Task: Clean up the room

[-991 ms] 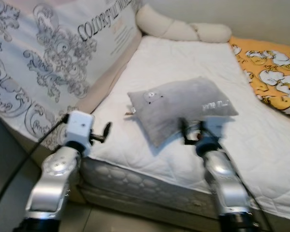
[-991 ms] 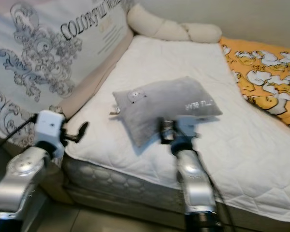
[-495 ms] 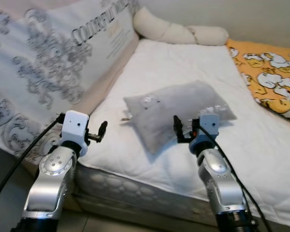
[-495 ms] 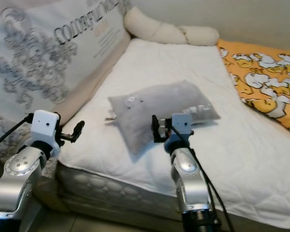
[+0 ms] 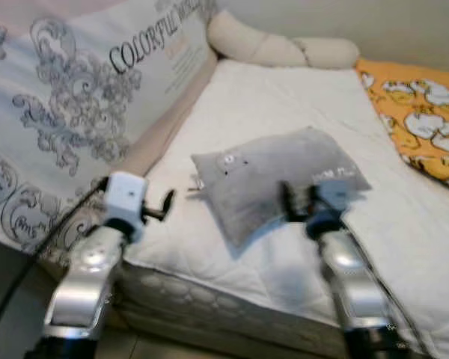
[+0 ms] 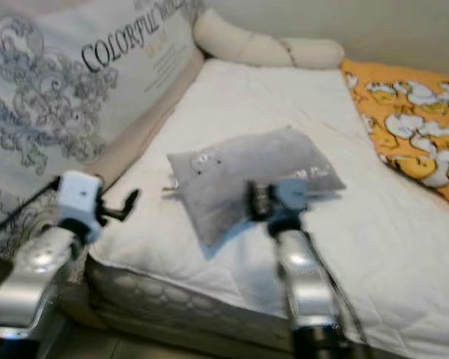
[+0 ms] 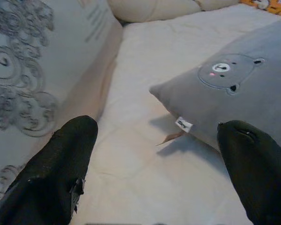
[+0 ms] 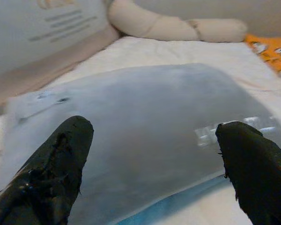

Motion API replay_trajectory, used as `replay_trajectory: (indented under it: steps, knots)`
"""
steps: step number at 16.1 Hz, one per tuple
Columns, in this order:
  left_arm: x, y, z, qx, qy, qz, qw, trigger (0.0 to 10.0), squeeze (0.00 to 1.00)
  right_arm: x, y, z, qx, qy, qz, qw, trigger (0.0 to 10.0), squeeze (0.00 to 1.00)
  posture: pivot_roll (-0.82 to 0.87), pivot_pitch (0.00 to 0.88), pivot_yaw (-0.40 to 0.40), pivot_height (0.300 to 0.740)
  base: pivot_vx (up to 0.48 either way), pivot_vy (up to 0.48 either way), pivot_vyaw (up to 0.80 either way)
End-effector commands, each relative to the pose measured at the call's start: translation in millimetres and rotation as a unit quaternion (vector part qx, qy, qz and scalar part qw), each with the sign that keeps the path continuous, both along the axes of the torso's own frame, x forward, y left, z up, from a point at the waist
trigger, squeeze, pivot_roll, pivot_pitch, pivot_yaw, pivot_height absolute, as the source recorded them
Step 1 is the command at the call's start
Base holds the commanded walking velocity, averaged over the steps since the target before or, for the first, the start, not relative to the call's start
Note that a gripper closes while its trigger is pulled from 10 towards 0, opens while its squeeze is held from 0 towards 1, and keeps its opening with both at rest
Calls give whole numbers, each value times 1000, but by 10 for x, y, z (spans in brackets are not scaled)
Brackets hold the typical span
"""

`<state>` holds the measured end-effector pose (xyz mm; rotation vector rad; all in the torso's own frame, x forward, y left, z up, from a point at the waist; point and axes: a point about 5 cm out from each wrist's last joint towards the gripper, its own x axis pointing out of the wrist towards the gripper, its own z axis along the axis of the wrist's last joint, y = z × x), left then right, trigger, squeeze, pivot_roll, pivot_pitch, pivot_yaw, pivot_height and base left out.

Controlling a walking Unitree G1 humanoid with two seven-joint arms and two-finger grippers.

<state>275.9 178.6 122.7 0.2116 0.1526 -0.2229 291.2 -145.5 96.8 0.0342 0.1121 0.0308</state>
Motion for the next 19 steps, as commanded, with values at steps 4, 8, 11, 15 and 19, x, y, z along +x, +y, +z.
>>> replay_trajectory:
  steps: [4, 8, 11, 15, 19]
  knots:
    - [3, 53, 22, 4, -2, 8, 1000, 10000, 0, 7, 87, 11, 2, -3, 10, 1000, 10000, 0, 155, 0, -9, 740, 277, 0, 0]
    - [9, 47, 20, 1, 0, 9, 1000, 10000, 0, 17, 79, 18, 1, -4, 9, 1000, 10000, 0, 151, 0, -8, 740, 278, 0, 0]
    - [20, 41, 22, -2, -1, 11, 1000, 10000, 0, 26, 73, 27, -1, -4, 10, 1000, 10000, 0, 148, 0, -10, 740, 290, 0, 0]
    - [31, 24, 23, -4, -2, 12, 1000, 10000, 0, 36, 66, 25, 6, 3, 11, 1000, 10000, 0, 146, 0, -12, 740, 293, 0, -200]
    - [41, 22, 27, -4, -3, 14, 1000, 10000, 0, 44, 67, 46, -4, -6, 13, 1000, 10000, 0, 147, 0, -11, 740, 291, 0, -372]
